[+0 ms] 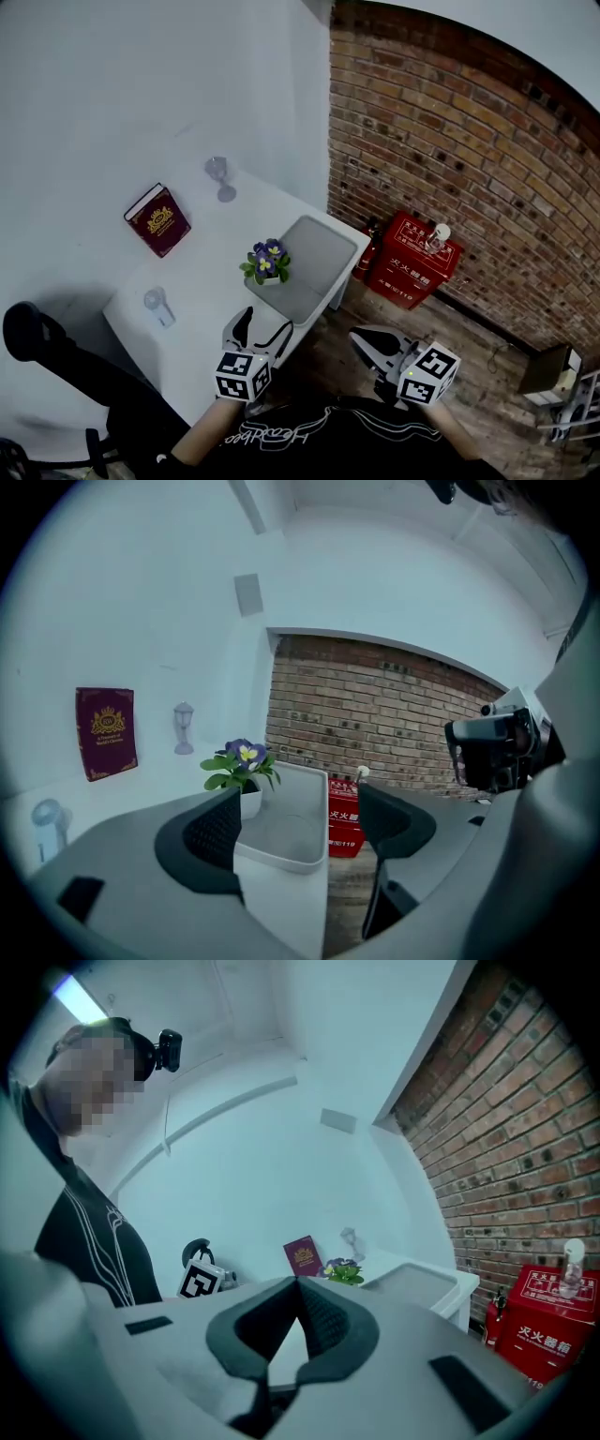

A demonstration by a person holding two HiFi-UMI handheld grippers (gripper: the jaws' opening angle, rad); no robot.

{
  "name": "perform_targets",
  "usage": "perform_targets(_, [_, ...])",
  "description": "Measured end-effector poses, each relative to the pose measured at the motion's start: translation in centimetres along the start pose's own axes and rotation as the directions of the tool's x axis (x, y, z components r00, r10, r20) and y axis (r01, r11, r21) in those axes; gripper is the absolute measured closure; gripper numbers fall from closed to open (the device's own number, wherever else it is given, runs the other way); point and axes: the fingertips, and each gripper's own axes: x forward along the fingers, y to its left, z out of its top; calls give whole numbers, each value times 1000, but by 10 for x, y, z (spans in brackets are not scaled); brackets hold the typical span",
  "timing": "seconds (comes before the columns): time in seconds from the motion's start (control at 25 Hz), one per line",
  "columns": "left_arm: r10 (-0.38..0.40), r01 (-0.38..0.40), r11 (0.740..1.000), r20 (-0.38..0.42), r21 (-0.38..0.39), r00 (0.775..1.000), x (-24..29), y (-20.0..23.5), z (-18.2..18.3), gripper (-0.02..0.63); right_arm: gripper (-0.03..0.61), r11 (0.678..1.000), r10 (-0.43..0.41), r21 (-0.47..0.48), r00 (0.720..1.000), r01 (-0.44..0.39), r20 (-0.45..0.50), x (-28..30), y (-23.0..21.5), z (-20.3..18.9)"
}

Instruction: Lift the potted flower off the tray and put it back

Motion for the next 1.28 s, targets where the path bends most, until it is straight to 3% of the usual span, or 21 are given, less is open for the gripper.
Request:
perform_targets(0.36, [137, -140, 989, -50, -56, 989, 52, 40, -10, 235, 577, 995, 90, 36, 995, -88, -50, 32, -56, 19])
perform_targets(0.68, [289, -296, 955, -141, -30, 947, 97, 76, -34, 235, 577, 974, 225, 8, 968, -226, -109, 79, -103, 60])
perform_targets(0.88, [334, -343, 939, -173, -28, 927, 112, 89, -50, 235, 577, 954, 294, -9, 944, -299, -152, 99, -122, 70])
perform_targets(1.28, [383, -391, 920, -163, -22, 909, 130, 102, -52, 235, 577, 907, 404, -30, 887, -421, -225, 122, -145, 77])
